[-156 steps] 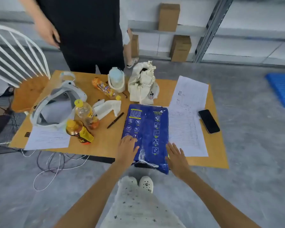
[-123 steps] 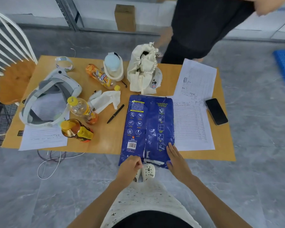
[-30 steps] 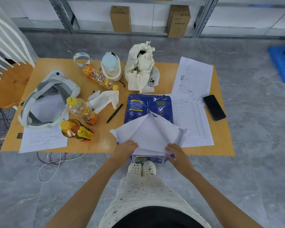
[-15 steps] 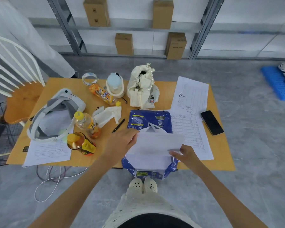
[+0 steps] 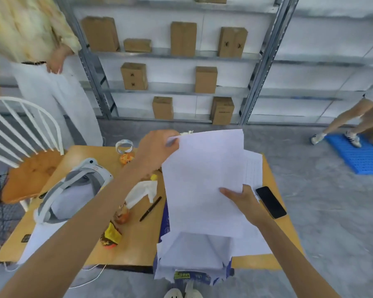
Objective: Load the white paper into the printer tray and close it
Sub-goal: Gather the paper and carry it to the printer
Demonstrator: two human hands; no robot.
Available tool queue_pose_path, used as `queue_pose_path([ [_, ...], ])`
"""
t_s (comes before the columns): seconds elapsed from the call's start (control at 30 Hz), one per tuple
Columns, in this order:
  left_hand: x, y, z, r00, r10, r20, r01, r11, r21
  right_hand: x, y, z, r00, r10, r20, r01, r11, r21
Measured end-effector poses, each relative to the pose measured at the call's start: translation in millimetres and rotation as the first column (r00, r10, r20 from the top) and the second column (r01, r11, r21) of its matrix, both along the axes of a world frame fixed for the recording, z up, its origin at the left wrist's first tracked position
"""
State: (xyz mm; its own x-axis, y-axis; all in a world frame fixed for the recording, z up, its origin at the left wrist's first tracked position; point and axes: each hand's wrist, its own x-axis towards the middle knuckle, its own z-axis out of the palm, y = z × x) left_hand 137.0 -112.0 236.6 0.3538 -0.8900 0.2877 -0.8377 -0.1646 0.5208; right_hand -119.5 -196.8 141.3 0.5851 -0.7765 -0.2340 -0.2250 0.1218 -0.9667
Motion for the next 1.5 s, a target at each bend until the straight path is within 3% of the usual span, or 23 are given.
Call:
queue_pose_path([
  [0.07,4.3,-5.9,10.7,0.995,-0.006,-0.104,0.000,0.998,-0.056,4.5,-5.7,11.0,1.000,-0.026,0.011,0.026,0.999,0.022],
  [0.13,12.8,-10.1,17.5,0.935,-0.003,-0.355,-0.055,0.987,-0.153,5.5,-10.6,19.9,1.000,-0.021,0.015,0.021,0.999,0.038],
  [0.2,19.5,-8.6,16.7,0.734,-0.041,-0.678,-0.122,0.974,-0.191,5.0,-14.2,25.6,0.999,-0.025,0.029,0.023,0.999,0.039],
  [0.27,19.2,-0.2,7.7,0.423,-0.121,-0.898,-0.068,0.984,-0.165,5.3,-17.5,28.9,0.998,-0.048,0.041,0.046,0.997,0.054],
  [0.33,15.1,13.4,-13.3,0.249,-0.106,-0.963,0.121,0.990,-0.078,7.3,-19.5,32.9,0.997,-0.059,0.053,0.056,0.996,0.068],
  [0.4,4.9,28.8,-37.6,0.175,-0.089,-0.981,0.293,0.955,-0.035,11.2,-21.5,36.6,0.995,-0.065,0.073,0.057,0.993,0.104],
  [0.47,-9.3,41.0,-54.7,0.134,-0.023,-0.991,0.305,0.952,0.019,16.4,-22.6,39.7,0.994,-0.057,0.092,0.045,0.990,0.132],
  [0.63,-26.0,52.1,-63.3,0.191,0.082,-0.978,0.078,0.992,0.098,38.3,-19.8,45.6,0.994,-0.034,0.104,0.019,0.989,0.145],
  [0.83,-2.6,79.5,-43.7,0.477,0.148,-0.866,-0.049,0.989,0.142,81.3,-12.9,51.7,0.990,0.060,0.124,-0.072,0.993,0.096],
  [1.17,22.7,153.0,-21.8,0.468,0.208,-0.859,-0.448,0.893,-0.029,177.9,16.7,81.2,0.920,0.347,0.181,-0.359,0.933,0.038],
  [1.5,-8.8,216.8,-12.9,0.354,0.420,-0.836,-0.809,0.585,-0.048,225.1,59.0,88.8,0.705,0.679,0.204,-0.678,0.730,-0.087],
])
